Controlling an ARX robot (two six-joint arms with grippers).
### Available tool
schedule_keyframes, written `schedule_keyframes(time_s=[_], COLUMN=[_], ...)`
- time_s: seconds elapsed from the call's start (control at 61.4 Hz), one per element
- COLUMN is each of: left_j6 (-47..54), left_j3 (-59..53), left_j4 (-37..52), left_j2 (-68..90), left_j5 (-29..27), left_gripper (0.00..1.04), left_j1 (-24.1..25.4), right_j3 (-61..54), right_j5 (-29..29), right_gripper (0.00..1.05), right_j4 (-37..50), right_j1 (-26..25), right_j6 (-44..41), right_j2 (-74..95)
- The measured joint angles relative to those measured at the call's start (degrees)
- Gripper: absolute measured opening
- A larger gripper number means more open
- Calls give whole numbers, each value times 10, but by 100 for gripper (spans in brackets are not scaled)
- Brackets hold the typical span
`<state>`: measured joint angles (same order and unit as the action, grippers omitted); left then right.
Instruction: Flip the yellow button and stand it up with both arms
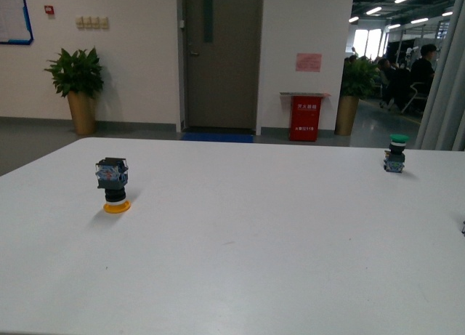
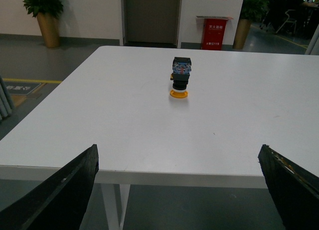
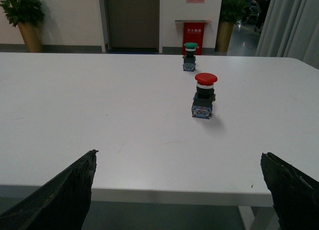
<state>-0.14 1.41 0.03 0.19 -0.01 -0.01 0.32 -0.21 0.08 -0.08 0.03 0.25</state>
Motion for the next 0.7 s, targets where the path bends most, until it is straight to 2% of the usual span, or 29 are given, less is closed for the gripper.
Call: schedule_keyframes(time_s=[0.44, 0.473, 0.505, 0.57, 0.635, 0.701], left_j6=[0, -5, -11, -11, -3, 1], left_j3=[0, 6, 36, 84, 111, 140], left_j4=[0, -21, -100, -190, -193, -148], left_j2=[0, 12, 47, 116, 165, 211], left_j5=[0, -19, -70, -123, -134, -130], left_gripper=[99, 99, 99, 99, 99, 99], left_j1=[0, -7, -19, -27, -28, -20], right_j3=[0, 0, 0, 0, 0, 0], right_j5=[0, 0, 0, 0, 0, 0], right_gripper=[98, 98, 98, 98, 98, 98], right_j4=[0, 0, 0, 0, 0, 0], right_j1=[0, 0, 0, 0, 0, 0], right_j6=[0, 0, 0, 0, 0, 0], right_j2=[0, 0, 0, 0, 0, 0])
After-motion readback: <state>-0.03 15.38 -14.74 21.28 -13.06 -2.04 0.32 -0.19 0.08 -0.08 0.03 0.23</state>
